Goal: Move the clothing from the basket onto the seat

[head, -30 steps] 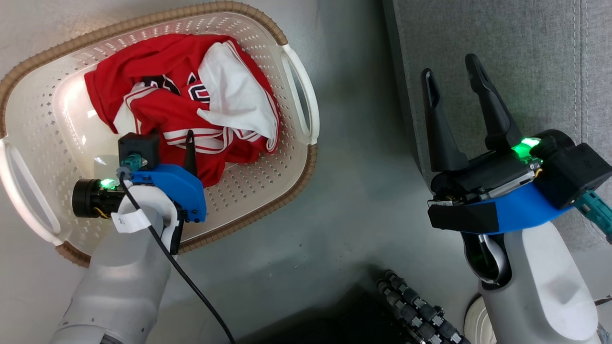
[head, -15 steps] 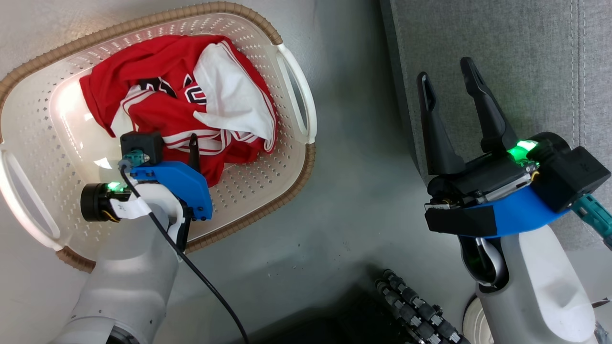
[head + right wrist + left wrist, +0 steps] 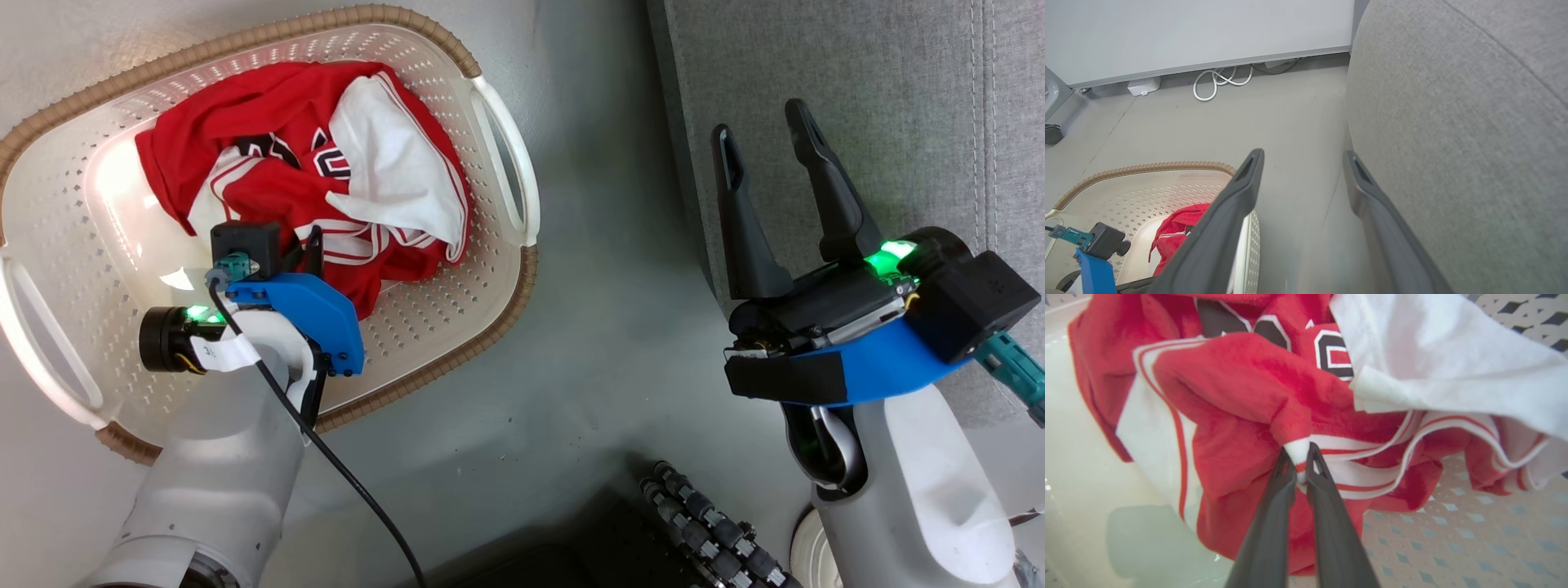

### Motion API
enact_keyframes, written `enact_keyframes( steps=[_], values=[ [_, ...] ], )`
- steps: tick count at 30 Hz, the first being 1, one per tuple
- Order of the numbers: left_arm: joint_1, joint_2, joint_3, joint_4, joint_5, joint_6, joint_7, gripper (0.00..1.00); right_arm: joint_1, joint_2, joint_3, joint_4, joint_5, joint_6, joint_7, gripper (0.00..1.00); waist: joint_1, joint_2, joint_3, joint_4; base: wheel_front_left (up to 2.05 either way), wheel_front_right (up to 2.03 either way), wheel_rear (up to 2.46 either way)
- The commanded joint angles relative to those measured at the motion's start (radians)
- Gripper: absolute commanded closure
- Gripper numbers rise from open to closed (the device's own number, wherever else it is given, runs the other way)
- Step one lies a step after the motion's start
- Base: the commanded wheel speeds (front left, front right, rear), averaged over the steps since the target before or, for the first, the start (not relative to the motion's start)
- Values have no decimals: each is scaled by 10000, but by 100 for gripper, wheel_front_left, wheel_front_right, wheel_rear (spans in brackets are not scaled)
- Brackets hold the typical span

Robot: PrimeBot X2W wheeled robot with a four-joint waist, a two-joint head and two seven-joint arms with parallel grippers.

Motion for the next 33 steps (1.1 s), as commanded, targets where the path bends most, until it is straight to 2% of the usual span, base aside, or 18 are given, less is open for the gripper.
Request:
enact_keyframes(
  steps=[1,8,14,21,29,33],
  values=[
    [-178,53,-19,27,-38,-53,-36,100,-100,31,7,27,51,1,-43,0,0,0,-5,0,0,0,0],
    [-326,144,-62,47,-54,-90,-121,100,-328,30,136,171,69,1,-50,0,0,0,-158,-33,0,0,0],
    [-106,-32,-282,-68,77,-238,-183,100,-361,26,7,441,-108,1,-59,0,0,0,-1065,352,0,0,0],
    [445,-274,-531,-653,155,-438,-215,100,86,20,-413,705,-514,1,62,0,0,0,-2745,1024,0,0,0],
    [1751,-434,-986,-2160,247,-701,-220,100,957,-211,-705,894,-844,1,648,0,0,0,-5037,1876,0,0,0],
    [2536,-440,-1582,-3006,-97,-770,-222,100,1508,-341,-621,1029,-863,1,1004,0,0,0,-6236,2186,0,0,0]
  ],
)
